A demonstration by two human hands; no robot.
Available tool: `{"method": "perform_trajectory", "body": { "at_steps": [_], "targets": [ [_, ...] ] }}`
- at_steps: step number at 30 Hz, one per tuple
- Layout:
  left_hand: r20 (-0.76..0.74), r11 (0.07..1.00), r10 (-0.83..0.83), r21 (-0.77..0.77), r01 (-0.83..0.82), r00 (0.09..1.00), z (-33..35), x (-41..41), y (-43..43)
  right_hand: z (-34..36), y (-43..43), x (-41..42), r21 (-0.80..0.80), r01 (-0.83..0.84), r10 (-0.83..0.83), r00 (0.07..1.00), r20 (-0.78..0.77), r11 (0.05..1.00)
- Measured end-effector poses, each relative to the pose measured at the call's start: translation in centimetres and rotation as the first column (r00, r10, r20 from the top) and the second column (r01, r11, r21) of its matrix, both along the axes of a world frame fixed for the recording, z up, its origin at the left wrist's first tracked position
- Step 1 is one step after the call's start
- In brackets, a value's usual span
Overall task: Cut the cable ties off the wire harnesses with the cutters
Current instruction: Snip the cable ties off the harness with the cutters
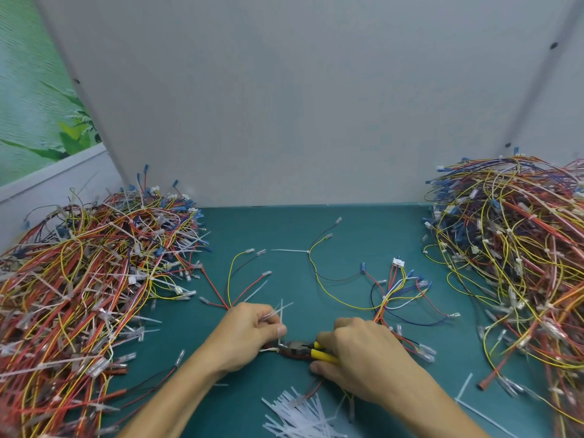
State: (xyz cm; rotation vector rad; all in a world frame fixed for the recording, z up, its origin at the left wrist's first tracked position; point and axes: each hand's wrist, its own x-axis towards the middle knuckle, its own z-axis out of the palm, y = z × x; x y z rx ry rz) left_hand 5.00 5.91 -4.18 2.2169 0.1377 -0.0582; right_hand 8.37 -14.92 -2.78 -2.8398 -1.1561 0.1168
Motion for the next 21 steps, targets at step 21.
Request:
{"method": "perform_trajectory", "body": {
  "at_steps": [21],
  "targets": [
    [0.003,0.924,0.241,-0.305,-0.229,0.970,0.30,0.53,0.12,-0.07,-0.02,-0.23,-0.032,0.012,-0.011,1.000,0.022,0.999]
  ]
}}
